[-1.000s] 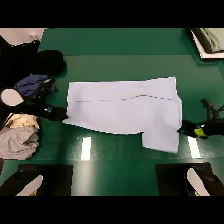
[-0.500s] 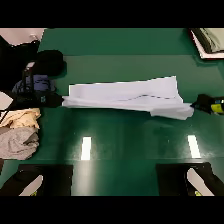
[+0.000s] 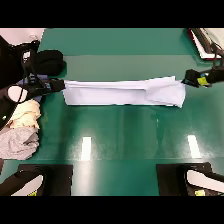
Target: Fold the shirts.
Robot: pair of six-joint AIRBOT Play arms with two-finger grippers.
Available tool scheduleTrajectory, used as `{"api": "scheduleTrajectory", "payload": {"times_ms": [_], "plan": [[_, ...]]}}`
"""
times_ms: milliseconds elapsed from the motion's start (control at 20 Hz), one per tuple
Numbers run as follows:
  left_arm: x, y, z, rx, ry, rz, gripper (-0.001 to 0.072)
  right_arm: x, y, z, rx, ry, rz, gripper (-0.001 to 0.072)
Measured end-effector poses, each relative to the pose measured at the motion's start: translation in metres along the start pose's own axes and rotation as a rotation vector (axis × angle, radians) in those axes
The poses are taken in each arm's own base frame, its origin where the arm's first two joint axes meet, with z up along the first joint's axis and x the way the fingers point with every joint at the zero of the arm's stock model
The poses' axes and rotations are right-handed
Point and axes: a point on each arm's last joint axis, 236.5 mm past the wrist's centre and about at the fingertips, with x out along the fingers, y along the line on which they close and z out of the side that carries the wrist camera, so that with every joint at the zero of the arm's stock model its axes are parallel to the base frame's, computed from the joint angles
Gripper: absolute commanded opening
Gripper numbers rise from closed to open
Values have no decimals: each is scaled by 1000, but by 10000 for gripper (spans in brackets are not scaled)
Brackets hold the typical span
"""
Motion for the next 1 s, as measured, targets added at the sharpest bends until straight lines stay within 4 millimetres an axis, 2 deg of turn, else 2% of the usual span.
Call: {"api": "scheduleTrajectory", "payload": {"times_ms": [150,350,400,450,500,550,600,650,700,750,850,900,950,1000], "plan": [[26,11,-3,-19,9,24,23,32,6,22,-20,3,8,17],[57,21,-8,-43,38,45,24,74,10,38,-38,31,16,21],[61,22,-7,-51,39,47,24,82,12,40,-41,37,18,52],[65,23,-6,-58,40,48,58,90,12,44,-43,40,20,259],[67,23,-2,-61,34,48,293,96,12,48,-46,39,20,439],[68,22,2,-63,25,47,470,99,12,53,-48,35,22,492],[69,21,6,-67,20,45,495,101,13,58,-51,30,24,492],[69,19,11,-66,17,41,494,98,12,62,-50,33,28,493],[68,17,13,-61,24,36,494,93,9,67,-52,34,28,551],[67,13,16,-55,35,30,493,87,4,69,-55,46,25,641],[63,8,19,-43,64,20,470,74,-9,64,-58,100,24,709],[61,4,17,-39,88,14,218,69,-18,57,-55,136,22,708],[58,2,15,-35,115,10,32,65,-29,50,-42,174,23,709],[56,0,10,-33,145,5,23,62,-37,42,-21,202,41,708]]}}
